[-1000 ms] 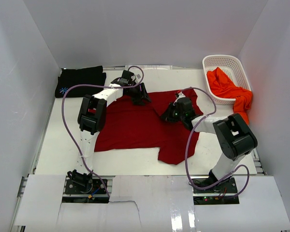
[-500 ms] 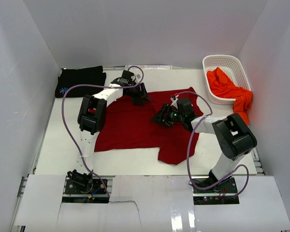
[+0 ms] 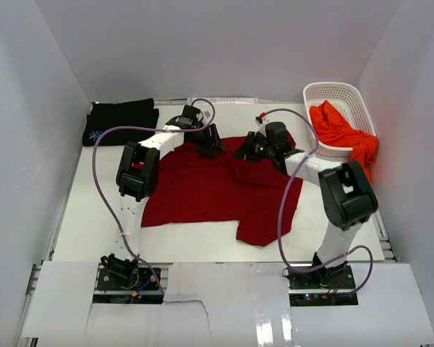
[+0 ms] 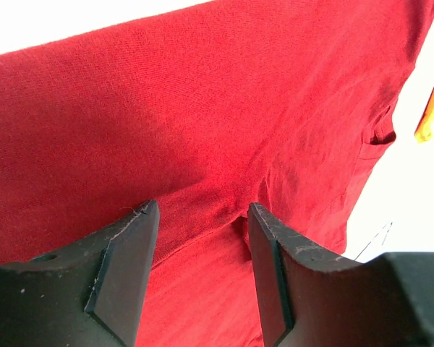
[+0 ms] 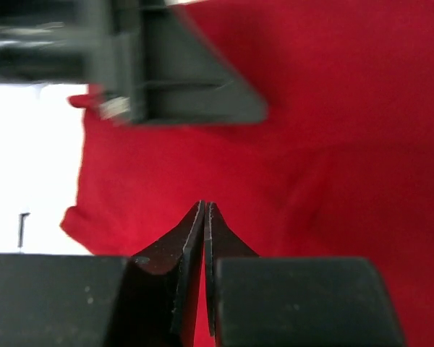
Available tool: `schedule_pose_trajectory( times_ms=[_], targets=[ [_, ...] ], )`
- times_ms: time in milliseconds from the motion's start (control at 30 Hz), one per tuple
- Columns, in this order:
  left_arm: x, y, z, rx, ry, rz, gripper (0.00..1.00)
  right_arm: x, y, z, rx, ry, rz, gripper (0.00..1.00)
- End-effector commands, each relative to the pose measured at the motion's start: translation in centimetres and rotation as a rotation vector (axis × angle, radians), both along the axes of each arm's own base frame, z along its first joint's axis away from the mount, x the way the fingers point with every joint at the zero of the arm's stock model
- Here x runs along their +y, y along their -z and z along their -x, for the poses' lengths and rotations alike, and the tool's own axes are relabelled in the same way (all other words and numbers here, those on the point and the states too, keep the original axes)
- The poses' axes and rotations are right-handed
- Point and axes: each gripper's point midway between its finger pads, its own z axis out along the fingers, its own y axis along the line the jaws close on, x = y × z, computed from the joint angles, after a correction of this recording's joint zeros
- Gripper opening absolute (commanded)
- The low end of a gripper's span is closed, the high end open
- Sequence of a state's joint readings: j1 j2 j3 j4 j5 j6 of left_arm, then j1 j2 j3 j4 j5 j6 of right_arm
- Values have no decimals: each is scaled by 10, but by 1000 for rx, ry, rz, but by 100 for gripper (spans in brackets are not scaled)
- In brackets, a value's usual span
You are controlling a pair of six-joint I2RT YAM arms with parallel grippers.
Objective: Fold and stack the t-shirts
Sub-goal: Grap the side of the flattened tshirt closest away from the robot with both arms
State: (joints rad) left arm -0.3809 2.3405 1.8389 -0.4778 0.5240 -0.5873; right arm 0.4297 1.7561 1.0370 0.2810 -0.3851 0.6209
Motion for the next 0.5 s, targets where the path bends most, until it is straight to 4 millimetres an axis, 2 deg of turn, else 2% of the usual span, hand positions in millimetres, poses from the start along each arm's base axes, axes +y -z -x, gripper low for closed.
schedule_pose_trajectory(
  times_ms=[0,67,100,133,167,233,267,333,367,400,433,467],
  targets=[
    [2,-37,-1,-70,5,8,64,5,44,-12,56,-67,60,8],
    [3,-38,-2,-73,5,2,64,9,52,-24,60,-73,66,8],
    [3,-38,-2,-70,5,1,64,9,72,-23,103,-78,79,8],
    [4,-38,-3,-71,5,-1,64,8,77,-24,120,-81,77,8],
    [4,-38,-3,-71,3,-6,64,7,87,-19,155,-82,83,8],
    [6,-40,-4,-78,2,-10,64,2,95,-10,188,-73,89,8],
    [7,-40,-5,-78,0,-14,64,-4,99,1,206,-65,101,8],
    [7,-39,-5,-77,-1,-13,64,-10,101,14,227,-52,106,8],
    [7,-40,-6,-77,-2,-10,64,-13,89,18,207,-44,100,8],
    [6,-40,-6,-78,-1,-8,64,-20,99,33,240,-37,110,8],
    [6,-40,-7,-76,-1,-7,64,-25,95,45,245,-27,105,8],
    [6,-39,-7,-73,-2,-7,64,-24,84,43,224,-24,92,8]
  ],
)
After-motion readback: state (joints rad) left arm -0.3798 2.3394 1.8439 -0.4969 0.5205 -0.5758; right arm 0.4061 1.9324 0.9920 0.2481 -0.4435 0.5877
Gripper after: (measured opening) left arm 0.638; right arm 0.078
